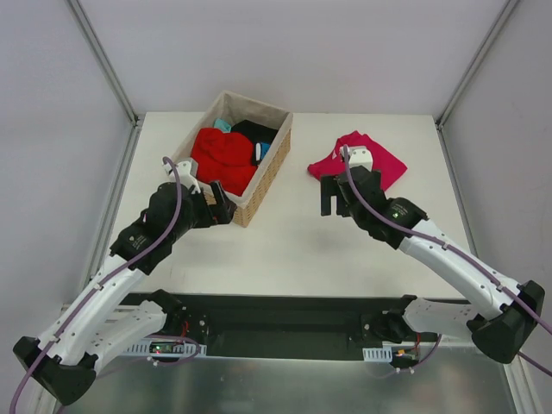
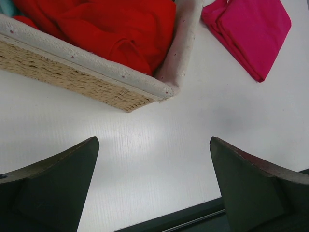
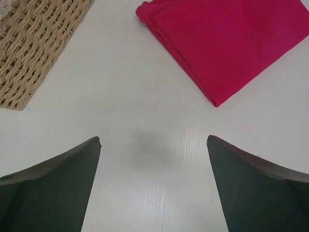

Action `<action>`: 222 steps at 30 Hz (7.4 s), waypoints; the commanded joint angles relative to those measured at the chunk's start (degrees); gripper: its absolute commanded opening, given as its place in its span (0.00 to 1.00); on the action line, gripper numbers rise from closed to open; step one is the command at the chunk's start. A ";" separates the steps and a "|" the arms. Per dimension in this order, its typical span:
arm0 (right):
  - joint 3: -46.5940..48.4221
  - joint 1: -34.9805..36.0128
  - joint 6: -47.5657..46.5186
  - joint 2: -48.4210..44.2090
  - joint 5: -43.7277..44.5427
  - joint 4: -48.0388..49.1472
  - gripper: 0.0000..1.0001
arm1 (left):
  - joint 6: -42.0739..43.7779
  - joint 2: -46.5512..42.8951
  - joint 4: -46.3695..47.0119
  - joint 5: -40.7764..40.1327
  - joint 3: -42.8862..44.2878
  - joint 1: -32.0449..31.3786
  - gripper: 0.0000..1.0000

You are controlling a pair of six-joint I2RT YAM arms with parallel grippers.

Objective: Fold and stack the t-shirts

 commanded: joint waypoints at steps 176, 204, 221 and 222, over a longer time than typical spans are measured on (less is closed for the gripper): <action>46.35 -23.02 2.39 64.69 -28.09 -0.57 0.96 | 2.42 22.57 -5.28 -4.28 18.07 -7.29 0.99; 66.46 -40.42 11.97 81.56 -39.61 -1.27 0.96 | 5.94 28.19 -5.28 -8.59 23.52 -7.20 0.99; 79.14 -48.86 11.89 85.53 -40.66 2.51 0.96 | 6.29 30.39 -4.05 -5.78 24.13 -6.24 0.99; 78.87 -48.95 11.71 85.00 -40.92 2.60 0.96 | 6.29 30.22 -3.97 -5.61 24.13 -6.15 0.99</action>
